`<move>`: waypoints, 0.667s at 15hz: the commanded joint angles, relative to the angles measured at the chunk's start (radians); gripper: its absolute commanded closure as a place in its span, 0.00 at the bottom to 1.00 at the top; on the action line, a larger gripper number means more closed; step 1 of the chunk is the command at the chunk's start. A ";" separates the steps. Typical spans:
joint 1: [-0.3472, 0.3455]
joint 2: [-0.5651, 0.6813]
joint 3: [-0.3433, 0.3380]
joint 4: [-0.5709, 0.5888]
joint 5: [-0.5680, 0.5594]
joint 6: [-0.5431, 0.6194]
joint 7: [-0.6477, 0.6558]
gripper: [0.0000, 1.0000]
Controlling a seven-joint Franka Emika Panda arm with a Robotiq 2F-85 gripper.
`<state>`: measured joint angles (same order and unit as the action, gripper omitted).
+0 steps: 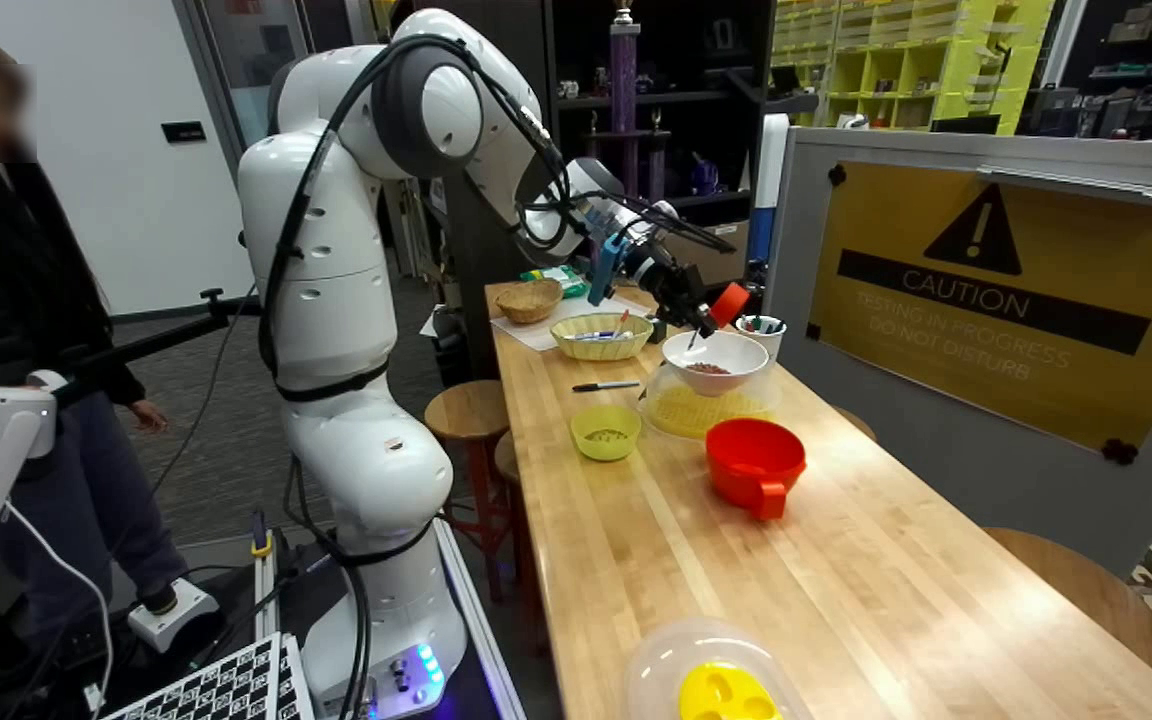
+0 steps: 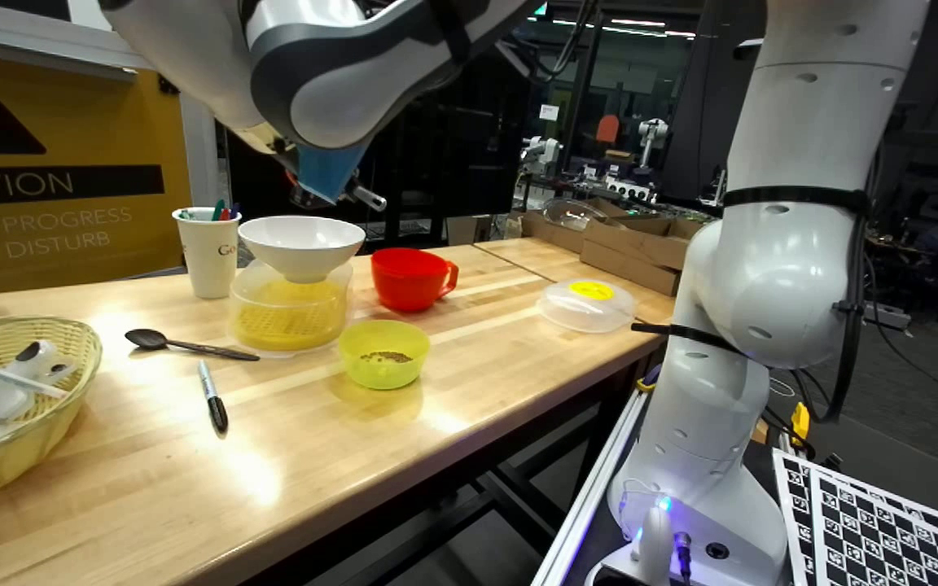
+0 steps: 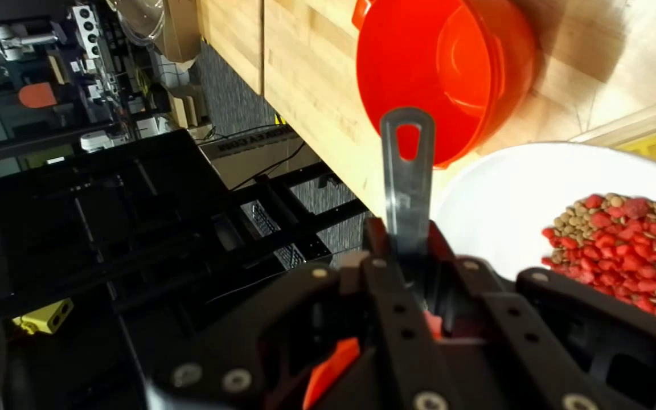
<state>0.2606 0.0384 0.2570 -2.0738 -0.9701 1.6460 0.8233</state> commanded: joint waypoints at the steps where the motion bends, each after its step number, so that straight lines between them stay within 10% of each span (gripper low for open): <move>1: 0.005 -0.013 0.002 -0.027 -0.046 -0.002 0.022 0.96; 10: 0.000 -0.036 0.000 -0.035 -0.005 0.049 -0.106 0.96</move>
<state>0.2605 0.0362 0.2578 -2.0956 -0.9840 1.6767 0.7674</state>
